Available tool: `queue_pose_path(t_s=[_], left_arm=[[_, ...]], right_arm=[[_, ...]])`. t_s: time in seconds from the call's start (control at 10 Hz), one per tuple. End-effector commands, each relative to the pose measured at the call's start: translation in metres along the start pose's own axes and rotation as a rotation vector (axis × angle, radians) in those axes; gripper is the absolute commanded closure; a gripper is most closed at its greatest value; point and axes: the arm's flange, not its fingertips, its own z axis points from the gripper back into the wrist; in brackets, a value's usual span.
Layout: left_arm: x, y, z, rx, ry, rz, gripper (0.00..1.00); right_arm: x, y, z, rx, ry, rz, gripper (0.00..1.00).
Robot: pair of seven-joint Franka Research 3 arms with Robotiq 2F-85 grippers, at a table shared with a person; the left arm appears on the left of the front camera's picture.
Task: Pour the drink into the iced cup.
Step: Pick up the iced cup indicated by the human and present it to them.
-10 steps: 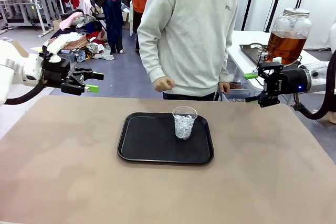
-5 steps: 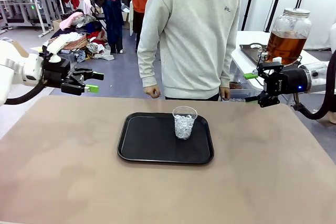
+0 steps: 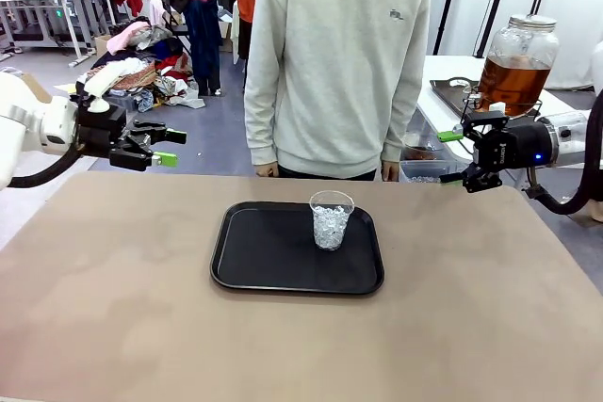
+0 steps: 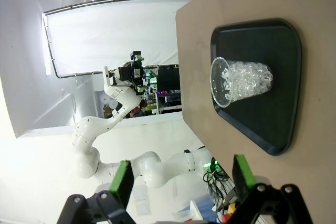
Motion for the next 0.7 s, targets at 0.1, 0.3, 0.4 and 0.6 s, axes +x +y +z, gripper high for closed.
queue_pose_path(t_s=[0.1,0.3,0.4,0.6], left_arm=[[0.0015,-0.0011,0.0007,-0.002,-0.005,-0.002,0.0],[0.0015,-0.0011,0.0007,-0.002,-0.005,-0.002,0.0],[0.0015,-0.0011,0.0007,-0.002,-0.005,-0.002,0.0],[0.0015,-0.0011,0.0007,-0.002,-0.005,-0.002,0.0]], right_arm=[[0.0007,0.002,0.0006,0.0,-0.002,0.004,0.0],[0.0007,0.002,0.0006,0.0,-0.002,0.004,0.0],[0.0007,0.002,0.0006,0.0,-0.002,0.004,0.0],[0.0007,0.002,0.0006,0.0,-0.002,0.004,0.0]])
